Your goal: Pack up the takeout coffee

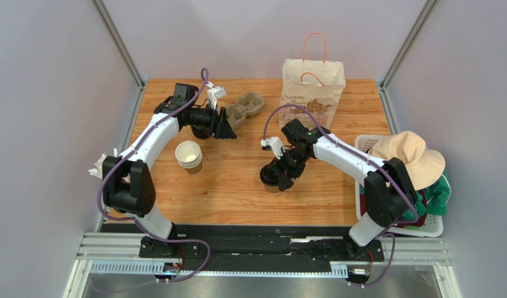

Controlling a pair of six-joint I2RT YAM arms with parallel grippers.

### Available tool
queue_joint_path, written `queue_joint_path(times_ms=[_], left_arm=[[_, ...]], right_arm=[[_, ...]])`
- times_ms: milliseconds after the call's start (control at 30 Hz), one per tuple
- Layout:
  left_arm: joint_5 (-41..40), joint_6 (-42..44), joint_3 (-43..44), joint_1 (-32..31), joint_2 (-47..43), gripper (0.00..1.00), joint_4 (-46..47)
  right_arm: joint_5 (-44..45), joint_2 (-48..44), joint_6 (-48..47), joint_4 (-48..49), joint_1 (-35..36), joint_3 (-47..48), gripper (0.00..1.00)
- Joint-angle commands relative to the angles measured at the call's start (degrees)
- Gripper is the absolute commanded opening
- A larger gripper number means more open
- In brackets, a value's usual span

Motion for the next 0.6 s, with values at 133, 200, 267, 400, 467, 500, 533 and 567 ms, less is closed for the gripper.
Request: queue_joint_path(times_ms=[133, 200, 267, 400, 467, 500, 533, 567], left_arm=[[1.6, 1.0, 3.3, 3.3, -6.7, 0.68, -0.3], [1.7, 0.6, 2.4, 3.7, -7.6, 0.68, 0.3], [2.0, 0.3, 1.2, 3.7, -8.3, 0.69, 2.0], [2.1, 0.0, 0.2, 3.7, -7.8, 0.69, 2.6], [1.9, 0.0, 0.2, 3.7, -7.4, 0.69, 2.5], [1.9, -0.4, 0.2, 3.7, -7.4, 0.69, 2.6], [1.9, -0.6, 0.2, 3.7, -7.5, 0.7, 2.9], [1.7, -0.7, 0.3, 3.7, -7.6, 0.69, 2.9]], right_arm=[[5.7, 5.3, -2.0, 6.2, -1.3, 9.1, 0.68], [5.8, 6.5, -2.1, 6.2, -2.2, 9.9, 0.68], [4.5, 6.0, -2.3, 6.4, -2.3, 9.3, 0.68], [3.3, 6.6, -1.1, 7.7, -2.2, 8.1, 0.68], [2.7, 7.3, 0.7, 6.7, -2.2, 10.7, 0.68], [2.7, 7.4, 1.1, 6.7, -2.1, 11.7, 0.69], [3.2, 7.6, 1.8, 6.7, -2.2, 12.7, 0.7], [4.2, 7.9, 3.3, 6.5, -2.2, 15.9, 0.72]])
